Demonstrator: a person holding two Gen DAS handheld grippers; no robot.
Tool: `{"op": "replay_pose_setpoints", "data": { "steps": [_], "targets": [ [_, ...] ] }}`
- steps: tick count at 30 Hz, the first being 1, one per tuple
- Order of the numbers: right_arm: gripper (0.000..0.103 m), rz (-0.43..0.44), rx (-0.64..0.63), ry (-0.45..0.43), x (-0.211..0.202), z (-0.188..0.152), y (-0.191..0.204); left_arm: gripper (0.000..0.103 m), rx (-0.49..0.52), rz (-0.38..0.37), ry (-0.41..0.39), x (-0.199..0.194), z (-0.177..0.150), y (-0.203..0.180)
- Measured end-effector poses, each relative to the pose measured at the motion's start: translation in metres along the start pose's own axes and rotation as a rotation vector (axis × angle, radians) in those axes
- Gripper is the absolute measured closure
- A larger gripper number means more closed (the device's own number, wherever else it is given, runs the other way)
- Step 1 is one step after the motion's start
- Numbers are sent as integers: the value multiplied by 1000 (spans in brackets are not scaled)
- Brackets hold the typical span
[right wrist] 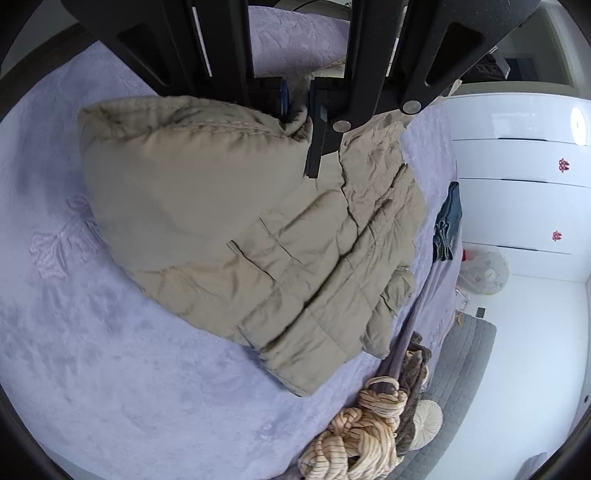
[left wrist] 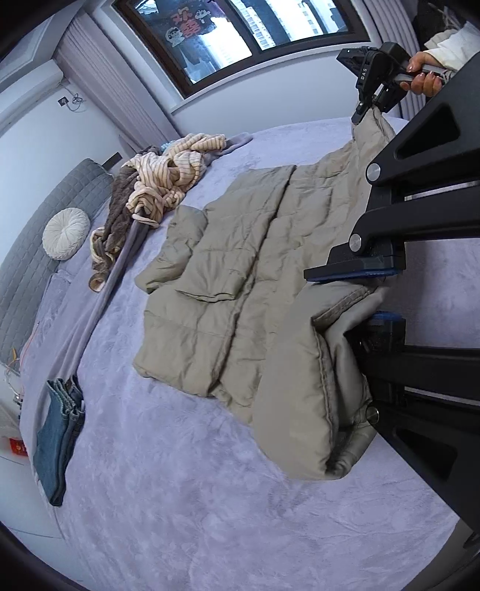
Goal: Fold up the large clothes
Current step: 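Lift the hem with both tools and fold it over toward the collar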
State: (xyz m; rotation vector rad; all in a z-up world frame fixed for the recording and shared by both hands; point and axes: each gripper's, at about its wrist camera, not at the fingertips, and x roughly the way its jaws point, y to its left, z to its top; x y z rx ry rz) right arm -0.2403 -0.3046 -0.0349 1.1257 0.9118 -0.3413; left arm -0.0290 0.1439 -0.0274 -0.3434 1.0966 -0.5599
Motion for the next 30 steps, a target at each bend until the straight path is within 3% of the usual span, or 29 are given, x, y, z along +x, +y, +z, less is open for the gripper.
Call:
{"op": "replay_pose_setpoints", "data": {
  "steps": [7, 14, 21, 30],
  "targets": [
    [95, 15, -230, -22, 6, 75, 69, 88, 56, 76, -129, 14, 79, -40],
    [95, -16, -396, -32, 51, 171, 135, 88, 12, 136, -229, 65, 165, -54],
    [95, -117, -371, -7, 153, 237, 141, 88, 43, 226, -159, 172, 222, -31],
    [96, -150, -266, -5, 245, 268, 98, 88, 53, 331, -44, 291, 232, 15]
  ]
}}
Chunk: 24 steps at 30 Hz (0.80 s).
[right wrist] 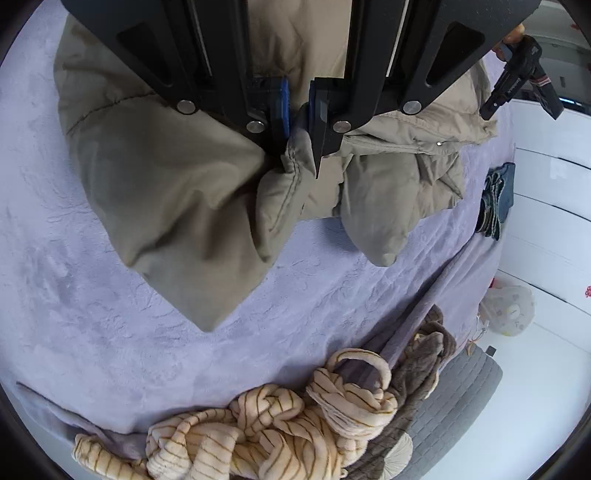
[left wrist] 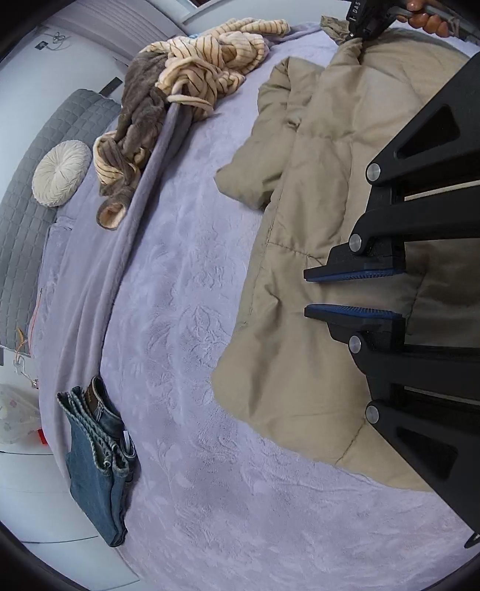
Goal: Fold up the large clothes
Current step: 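Lift the hem with both tools and fold it over toward the collar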
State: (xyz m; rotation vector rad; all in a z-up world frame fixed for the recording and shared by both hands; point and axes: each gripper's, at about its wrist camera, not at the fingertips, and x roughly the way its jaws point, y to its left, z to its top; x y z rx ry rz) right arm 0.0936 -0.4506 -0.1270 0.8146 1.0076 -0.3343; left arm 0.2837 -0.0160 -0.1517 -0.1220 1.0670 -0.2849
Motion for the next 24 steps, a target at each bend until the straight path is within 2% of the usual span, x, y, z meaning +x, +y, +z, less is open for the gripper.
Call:
{"op": "replay_pose_setpoints", "data": {
  "steps": [7, 10, 13, 16, 17, 18, 20, 22, 23, 24],
  "targets": [
    [97, 1, -74, 2, 34, 8, 3, 88, 21, 37, -17, 35, -1, 0],
    [97, 16, -58, 17, 39, 10, 2, 88, 12, 53, -10, 37, 4, 4],
    [94, 23, -36, 40, 26, 12, 2, 88, 34, 66, -20, 20, 7, 4],
    [84, 24, -55, 32, 6, 12, 6, 88, 96, 59, -47, -8, 6, 0],
    [75, 24, -65, 21, -5, 10, 8, 88, 117, 49, -52, -17, 6, -2],
    [60, 33, -70, 9, -14, 8, 9, 88, 142, 31, -54, -26, 4, -5],
    [42, 66, -84, -18, -30, 2, 13, 88, 186, -9, -57, -41, 1, -13],
    [44, 64, -123, -13, -40, -6, 22, 88, 224, -67, -55, -51, -4, -24],
    [65, 67, -146, -8, -41, -11, 27, 88, 240, -110, -54, -55, -8, -31],
    [96, 76, -171, 14, -39, -17, 34, 88, 254, -154, -51, -57, -12, -39]
  ]
}}
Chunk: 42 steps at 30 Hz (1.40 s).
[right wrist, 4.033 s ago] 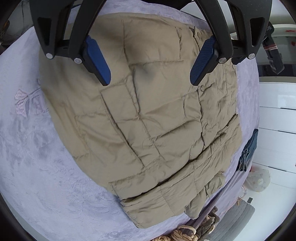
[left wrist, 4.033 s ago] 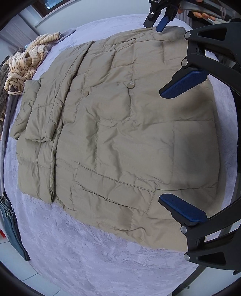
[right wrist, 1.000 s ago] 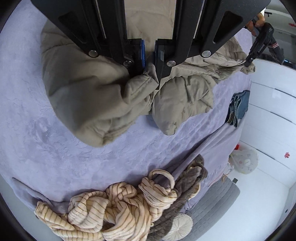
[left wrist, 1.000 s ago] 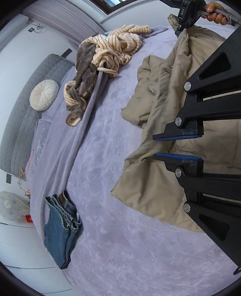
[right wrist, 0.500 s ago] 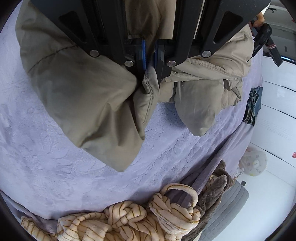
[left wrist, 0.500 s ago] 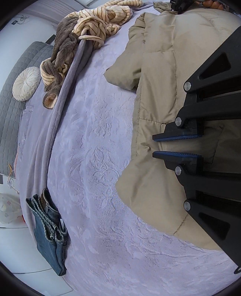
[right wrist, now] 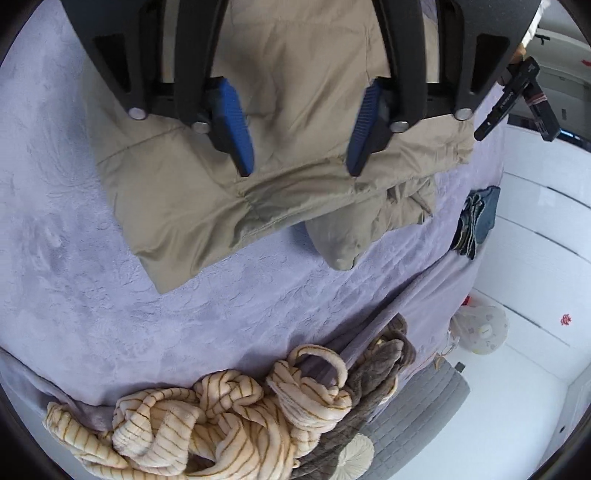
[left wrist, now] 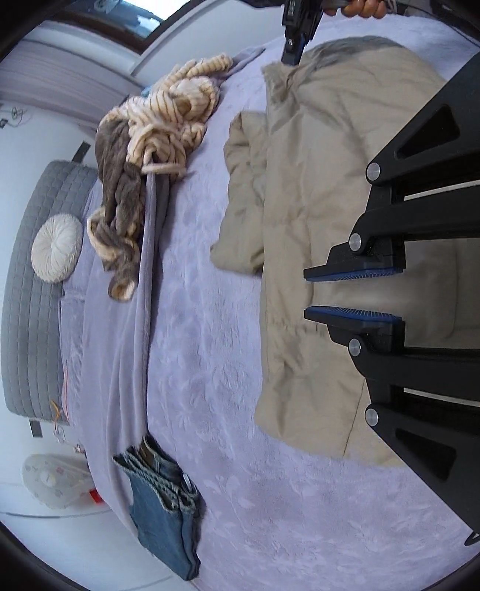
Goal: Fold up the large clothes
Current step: 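Lift the hem with both tools and fold it over toward the collar, then lay the folded hem down near the collar and open both tools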
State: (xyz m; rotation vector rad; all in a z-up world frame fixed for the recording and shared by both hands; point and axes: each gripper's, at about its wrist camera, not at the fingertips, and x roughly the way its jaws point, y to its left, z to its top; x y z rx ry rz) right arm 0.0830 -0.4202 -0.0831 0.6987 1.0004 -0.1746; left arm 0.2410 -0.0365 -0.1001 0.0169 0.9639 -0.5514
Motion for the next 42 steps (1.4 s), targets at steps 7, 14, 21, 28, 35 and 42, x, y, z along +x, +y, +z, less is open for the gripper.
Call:
{"op": "replay_pose_setpoints", "data": {
  "steps": [7, 14, 21, 28, 35, 42],
  "targets": [
    [98, -21, -103, 94, 72, -17, 25, 88, 78, -16, 58, 62, -17, -59],
    [103, -37, -109, 102, 116, 3, 10, 88, 20, 35, 77, 109, -5, -43],
    [103, -234, -135, 31, 63, 28, -32, 88, -8, 171, 28, 87, 11, 25],
    [103, -245, 99, 16, 71, 40, -106, 88, -118, 188, 70, 118, 9, 70],
    [100, -258, 126, 4, 63, 42, -96, 88, -159, 223, 78, 110, 15, 68],
    [79, -225, 97, -39, 21, 18, -68, 88, -121, 224, 73, 58, 2, 57]
  ]
}}
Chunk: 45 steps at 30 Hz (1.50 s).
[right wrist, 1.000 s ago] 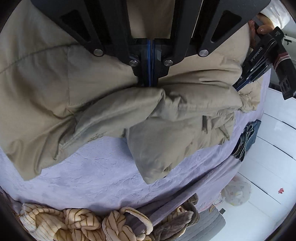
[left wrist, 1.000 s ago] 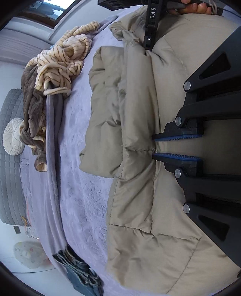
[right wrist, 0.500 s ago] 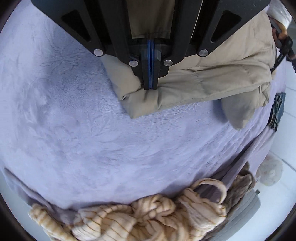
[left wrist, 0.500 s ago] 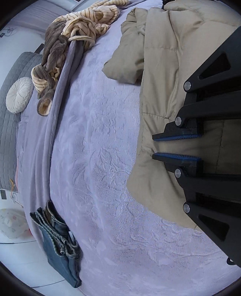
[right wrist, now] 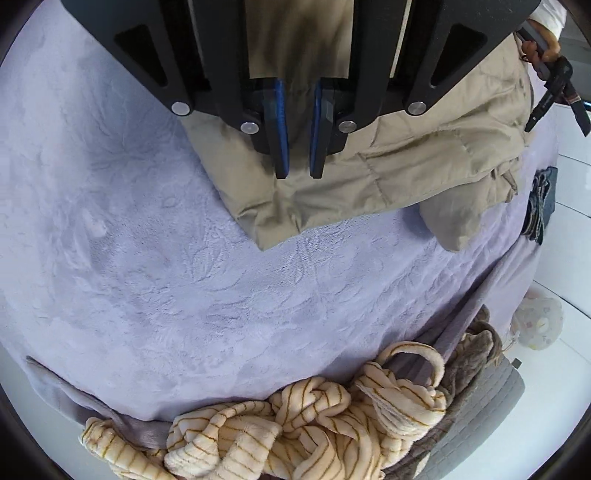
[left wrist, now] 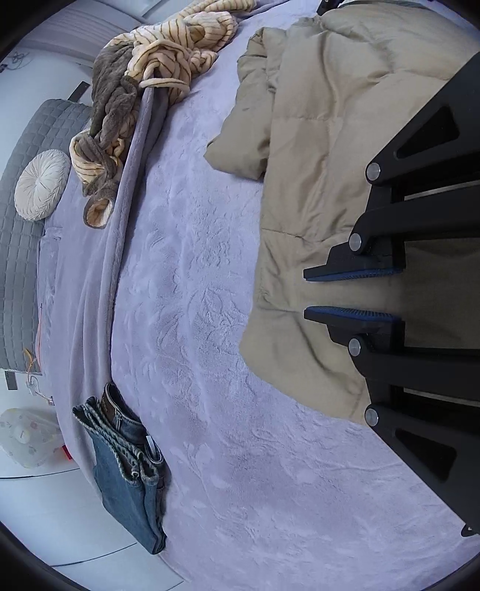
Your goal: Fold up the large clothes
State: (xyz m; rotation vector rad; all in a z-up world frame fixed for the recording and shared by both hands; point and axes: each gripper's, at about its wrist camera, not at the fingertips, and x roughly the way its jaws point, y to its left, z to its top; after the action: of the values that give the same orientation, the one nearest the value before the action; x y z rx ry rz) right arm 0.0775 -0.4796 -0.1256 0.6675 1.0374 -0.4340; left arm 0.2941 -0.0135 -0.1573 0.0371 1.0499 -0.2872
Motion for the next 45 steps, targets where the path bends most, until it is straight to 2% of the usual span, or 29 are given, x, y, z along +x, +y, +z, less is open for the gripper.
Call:
{"op": "replay_pose_setpoints", "data": {
  "steps": [2, 3, 5, 6, 7, 13, 14, 15, 18, 25, 27, 31, 33, 35, 40, 45],
  "targets": [
    [67, 22, 7, -6, -11, -9, 2, 87, 3, -5, 8, -10, -7, 0],
    [65, 29, 8, -7, -15, -13, 3, 86, 6, -5, 11, -15, -12, 0],
    [64, 35, 8, -5, -24, -23, 6, 47, 8, 2, 6, -24, -19, -1],
    [64, 42, 9, -2, -27, -26, 8, 16, 1, 12, -6, -31, -24, 0],
    [63, 50, 12, 3, -30, -32, 9, 12, -5, 18, -27, -39, -29, 0],
    [53, 78, 30, 7, -53, -63, 11, 9, -12, -14, 14, -62, -52, -3],
    [48, 85, 39, 12, -56, -67, 10, 9, -9, -12, 17, -66, -56, -4],
    [41, 98, 48, 13, -60, -73, 9, 0, -6, -8, 22, -70, -61, -5],
    [23, 128, 69, 17, -70, -91, 6, 0, -1, 7, 40, -80, -74, -10],
    [23, 162, 144, 53, -91, -139, -10, 0, -25, -2, 115, -96, -109, -13],
    [11, 171, 162, 59, -94, -151, -13, 0, -27, 0, 136, -97, -118, -13],
    [11, 182, 189, 81, -95, -170, -16, 0, -47, -10, 170, -100, -133, -11],
    [10, 192, 200, 97, -92, -176, -16, 0, -54, -16, 183, -100, -139, -10],
    [0, 204, 211, 109, -88, -183, -16, 0, -56, -17, 193, -99, -145, -9],
    [0, 229, 262, 134, -77, -193, -20, 0, -77, -31, 226, -97, -156, -6],
    [0, 247, 304, 145, -66, -196, -24, 0, -100, -24, 224, -96, -163, 3]
  ]
}}
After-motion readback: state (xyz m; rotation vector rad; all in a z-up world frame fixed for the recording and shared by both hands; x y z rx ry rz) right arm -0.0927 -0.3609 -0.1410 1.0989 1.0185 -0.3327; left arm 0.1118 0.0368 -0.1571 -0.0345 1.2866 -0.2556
